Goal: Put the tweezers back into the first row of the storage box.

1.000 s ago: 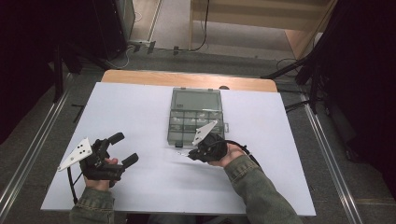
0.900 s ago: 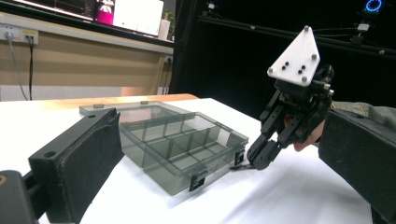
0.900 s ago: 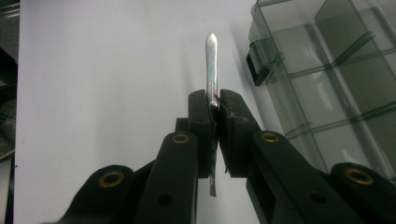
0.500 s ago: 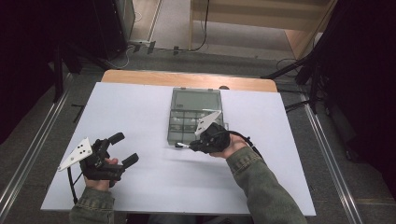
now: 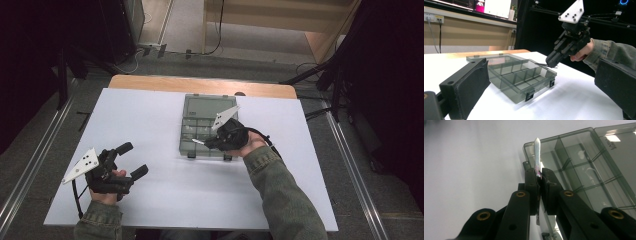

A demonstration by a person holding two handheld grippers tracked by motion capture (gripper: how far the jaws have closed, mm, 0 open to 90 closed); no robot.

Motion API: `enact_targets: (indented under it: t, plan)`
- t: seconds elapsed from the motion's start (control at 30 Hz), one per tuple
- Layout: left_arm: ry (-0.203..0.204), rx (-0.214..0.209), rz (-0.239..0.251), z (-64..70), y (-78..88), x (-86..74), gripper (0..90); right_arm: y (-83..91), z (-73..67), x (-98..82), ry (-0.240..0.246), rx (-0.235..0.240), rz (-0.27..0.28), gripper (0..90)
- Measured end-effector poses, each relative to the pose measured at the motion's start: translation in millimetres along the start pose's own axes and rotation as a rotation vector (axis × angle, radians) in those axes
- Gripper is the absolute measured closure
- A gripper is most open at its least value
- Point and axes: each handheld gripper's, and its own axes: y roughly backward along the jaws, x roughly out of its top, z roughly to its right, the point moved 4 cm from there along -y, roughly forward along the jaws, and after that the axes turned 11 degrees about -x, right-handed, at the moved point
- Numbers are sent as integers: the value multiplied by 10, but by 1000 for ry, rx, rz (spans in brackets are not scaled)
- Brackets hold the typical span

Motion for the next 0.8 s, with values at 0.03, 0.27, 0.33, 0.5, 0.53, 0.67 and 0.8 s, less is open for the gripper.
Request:
enact_targets:
  t: [0.03,0.27,0.33,0.5,0.53,0.67,0.8]
  plan:
    - [-3,-1,-2,2,-2,-2,0,-5,18,8,-5,1,3,859]
    - [-4,-8,-5,19,-17,-7,0,-79,183,34,-21,-33,-28,858]
    - [-1,-7,-2,11,-12,-4,0,-99,237,37,-33,-39,-16,858]
    - [1,-10,2,2,-25,-4,0,-183,349,-17,-52,-59,-29,858]
    - [0,-10,2,0,-26,-3,0,-200,369,-31,-54,-65,-32,858]
    - [2,-10,5,-2,-23,-1,0,-238,424,-56,-63,-80,-32,858]
    - [3,-11,5,1,-23,-1,0,-252,486,-69,-48,-133,-4,858]
